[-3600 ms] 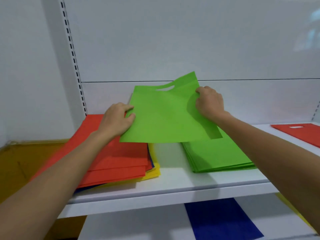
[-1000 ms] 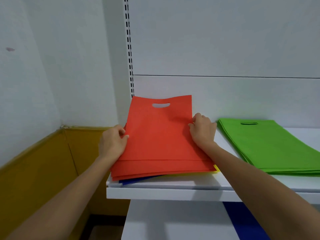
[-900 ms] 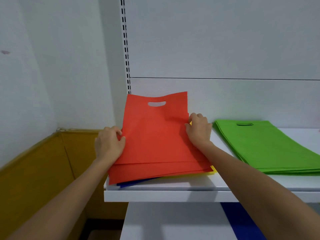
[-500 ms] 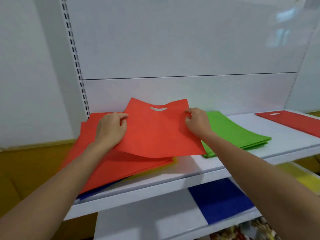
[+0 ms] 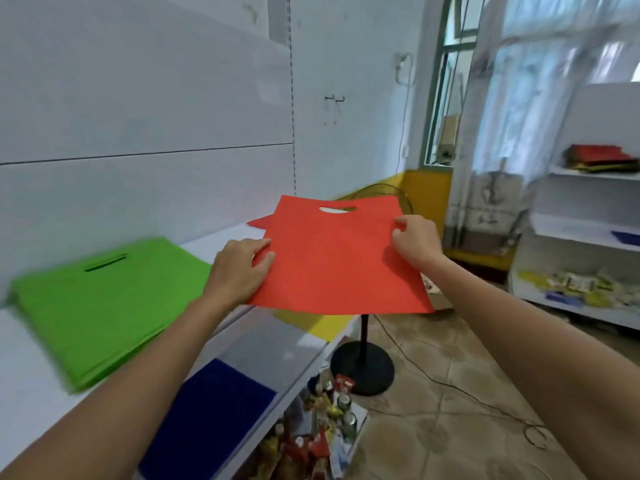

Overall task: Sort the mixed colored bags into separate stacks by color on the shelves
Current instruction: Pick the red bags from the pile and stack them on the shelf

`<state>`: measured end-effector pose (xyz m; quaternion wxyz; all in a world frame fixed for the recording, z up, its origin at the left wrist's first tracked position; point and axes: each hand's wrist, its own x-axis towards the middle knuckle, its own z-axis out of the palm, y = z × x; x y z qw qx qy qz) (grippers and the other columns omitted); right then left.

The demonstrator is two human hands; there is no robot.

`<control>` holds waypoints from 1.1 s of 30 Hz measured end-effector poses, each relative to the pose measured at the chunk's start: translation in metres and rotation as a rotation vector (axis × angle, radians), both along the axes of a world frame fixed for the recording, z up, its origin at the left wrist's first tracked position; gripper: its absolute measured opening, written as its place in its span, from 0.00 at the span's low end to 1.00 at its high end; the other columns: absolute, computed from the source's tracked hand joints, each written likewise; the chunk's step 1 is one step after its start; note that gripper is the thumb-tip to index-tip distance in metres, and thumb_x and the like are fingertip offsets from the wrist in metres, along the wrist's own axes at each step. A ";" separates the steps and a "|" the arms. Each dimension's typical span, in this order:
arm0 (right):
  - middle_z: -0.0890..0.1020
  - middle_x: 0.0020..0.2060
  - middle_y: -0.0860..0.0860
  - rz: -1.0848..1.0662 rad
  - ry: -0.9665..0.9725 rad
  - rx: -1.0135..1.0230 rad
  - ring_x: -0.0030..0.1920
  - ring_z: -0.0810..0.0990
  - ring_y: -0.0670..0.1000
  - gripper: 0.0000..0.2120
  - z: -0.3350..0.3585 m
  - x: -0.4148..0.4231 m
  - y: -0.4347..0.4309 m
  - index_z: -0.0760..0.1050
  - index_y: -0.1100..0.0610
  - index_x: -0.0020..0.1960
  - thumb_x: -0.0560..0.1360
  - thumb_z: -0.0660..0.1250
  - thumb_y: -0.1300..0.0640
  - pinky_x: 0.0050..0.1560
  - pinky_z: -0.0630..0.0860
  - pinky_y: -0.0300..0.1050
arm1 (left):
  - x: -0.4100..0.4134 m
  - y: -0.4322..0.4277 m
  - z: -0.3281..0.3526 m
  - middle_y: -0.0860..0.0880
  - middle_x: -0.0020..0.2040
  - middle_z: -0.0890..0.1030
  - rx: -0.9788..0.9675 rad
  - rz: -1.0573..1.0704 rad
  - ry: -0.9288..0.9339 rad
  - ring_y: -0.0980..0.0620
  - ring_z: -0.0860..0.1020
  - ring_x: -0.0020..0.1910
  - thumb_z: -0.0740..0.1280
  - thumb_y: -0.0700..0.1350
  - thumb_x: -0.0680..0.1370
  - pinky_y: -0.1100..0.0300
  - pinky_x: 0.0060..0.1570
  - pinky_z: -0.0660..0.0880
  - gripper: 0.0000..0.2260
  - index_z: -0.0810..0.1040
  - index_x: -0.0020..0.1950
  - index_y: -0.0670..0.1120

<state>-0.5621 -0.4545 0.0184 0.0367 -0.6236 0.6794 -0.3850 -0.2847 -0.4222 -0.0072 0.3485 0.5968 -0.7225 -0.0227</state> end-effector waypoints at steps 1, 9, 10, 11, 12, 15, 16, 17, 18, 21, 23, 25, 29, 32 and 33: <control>0.75 0.64 0.59 -0.027 0.002 0.005 0.65 0.71 0.60 0.19 -0.001 -0.024 -0.008 0.74 0.63 0.64 0.75 0.58 0.63 0.64 0.67 0.50 | -0.023 -0.014 -0.003 0.45 0.64 0.76 0.004 -0.018 0.006 0.42 0.72 0.63 0.59 0.55 0.74 0.48 0.65 0.66 0.23 0.76 0.64 0.45; 0.76 0.64 0.57 -0.092 0.059 -0.035 0.65 0.72 0.58 0.19 -0.001 -0.151 -0.081 0.73 0.60 0.65 0.76 0.57 0.62 0.64 0.68 0.49 | -0.150 -0.106 -0.021 0.46 0.62 0.78 -0.005 -0.098 0.058 0.43 0.73 0.61 0.59 0.52 0.75 0.50 0.64 0.66 0.20 0.76 0.64 0.45; 0.76 0.64 0.57 -0.096 0.061 -0.032 0.65 0.72 0.58 0.19 -0.002 -0.161 -0.091 0.73 0.60 0.65 0.76 0.57 0.62 0.64 0.68 0.50 | -0.159 -0.118 -0.024 0.46 0.62 0.78 -0.004 -0.101 0.053 0.43 0.72 0.61 0.61 0.51 0.77 0.49 0.63 0.66 0.19 0.76 0.64 0.45; 0.75 0.64 0.56 -0.100 0.060 -0.031 0.65 0.72 0.58 0.19 -0.004 -0.170 -0.103 0.73 0.60 0.65 0.76 0.57 0.61 0.64 0.68 0.50 | -0.167 -0.130 -0.026 0.46 0.63 0.77 -0.006 -0.102 0.050 0.43 0.72 0.61 0.62 0.49 0.77 0.49 0.63 0.66 0.17 0.76 0.64 0.45; 0.75 0.65 0.56 -0.105 0.055 -0.024 0.65 0.71 0.57 0.19 -0.005 -0.177 -0.114 0.73 0.59 0.66 0.76 0.57 0.61 0.65 0.68 0.50 | -0.173 -0.142 -0.027 0.46 0.63 0.77 -0.003 -0.102 0.046 0.44 0.72 0.60 0.63 0.48 0.78 0.49 0.63 0.67 0.16 0.75 0.65 0.45; 0.74 0.65 0.56 -0.096 0.036 -0.011 0.66 0.71 0.57 0.20 -0.013 -0.189 -0.153 0.73 0.59 0.66 0.76 0.57 0.61 0.66 0.67 0.51 | -0.186 -0.179 -0.030 0.47 0.63 0.77 -0.003 -0.099 0.020 0.44 0.72 0.60 0.63 0.46 0.78 0.49 0.63 0.66 0.16 0.75 0.65 0.46; 0.75 0.65 0.56 -0.088 0.037 -0.012 0.66 0.71 0.57 0.20 -0.014 -0.191 -0.167 0.73 0.59 0.66 0.76 0.57 0.61 0.66 0.67 0.51 | -0.188 -0.193 -0.030 0.47 0.63 0.77 -0.003 -0.095 0.014 0.45 0.72 0.61 0.63 0.46 0.78 0.49 0.63 0.66 0.16 0.75 0.65 0.46; 0.75 0.65 0.56 -0.079 0.034 -0.013 0.66 0.71 0.57 0.19 -0.016 -0.192 -0.182 0.73 0.59 0.66 0.76 0.57 0.61 0.66 0.67 0.51 | -0.189 -0.206 -0.030 0.47 0.63 0.77 -0.004 -0.090 0.006 0.45 0.71 0.61 0.63 0.47 0.78 0.49 0.64 0.65 0.16 0.75 0.65 0.46; 0.75 0.65 0.56 -0.069 0.025 -0.016 0.66 0.70 0.57 0.19 -0.016 -0.193 -0.197 0.73 0.59 0.66 0.76 0.57 0.62 0.67 0.67 0.51 | -0.190 -0.221 -0.029 0.47 0.63 0.77 -0.005 -0.084 -0.001 0.45 0.71 0.62 0.63 0.47 0.78 0.49 0.64 0.65 0.16 0.75 0.65 0.46; 0.75 0.65 0.56 -0.033 0.018 -0.016 0.67 0.70 0.56 0.19 -0.013 -0.192 -0.245 0.73 0.60 0.66 0.76 0.58 0.62 0.68 0.65 0.50 | -0.189 -0.262 -0.025 0.48 0.63 0.77 0.006 -0.056 -0.018 0.45 0.71 0.62 0.61 0.51 0.77 0.49 0.64 0.65 0.18 0.75 0.65 0.46; 0.76 0.64 0.57 -0.014 0.038 -0.012 0.66 0.71 0.57 0.19 -0.007 -0.190 -0.276 0.74 0.61 0.65 0.75 0.58 0.62 0.66 0.65 0.48 | -0.187 -0.284 -0.022 0.48 0.63 0.77 0.016 -0.032 -0.060 0.45 0.71 0.62 0.59 0.53 0.76 0.50 0.63 0.65 0.21 0.75 0.65 0.46; 0.78 0.61 0.59 0.004 0.038 -0.024 0.63 0.73 0.58 0.17 0.000 -0.186 -0.304 0.76 0.63 0.61 0.75 0.58 0.63 0.63 0.68 0.49 | -0.182 -0.305 -0.020 0.48 0.63 0.77 0.019 0.001 -0.092 0.45 0.71 0.62 0.58 0.53 0.76 0.50 0.63 0.65 0.21 0.75 0.65 0.46; 0.78 0.60 0.60 0.118 0.055 -0.048 0.62 0.73 0.60 0.16 0.004 -0.165 -0.367 0.76 0.64 0.60 0.74 0.59 0.63 0.63 0.68 0.50 | -0.163 -0.339 -0.014 0.47 0.62 0.78 0.005 0.109 -0.114 0.44 0.72 0.62 0.54 0.55 0.71 0.50 0.63 0.66 0.26 0.76 0.64 0.46; 0.76 0.63 0.59 0.251 0.053 -0.055 0.65 0.72 0.58 0.19 0.004 -0.137 -0.424 0.74 0.62 0.64 0.74 0.59 0.63 0.65 0.65 0.46 | -0.145 -0.355 -0.006 0.46 0.62 0.78 -0.006 0.245 -0.126 0.42 0.72 0.62 0.54 0.55 0.70 0.50 0.62 0.66 0.27 0.76 0.64 0.46; 0.76 0.63 0.59 0.303 0.056 -0.067 0.65 0.72 0.58 0.19 0.004 -0.126 -0.443 0.74 0.62 0.64 0.74 0.59 0.63 0.66 0.65 0.46 | -0.140 -0.359 -0.004 0.45 0.61 0.78 -0.017 0.296 -0.126 0.42 0.72 0.61 0.54 0.55 0.71 0.50 0.62 0.66 0.27 0.76 0.64 0.45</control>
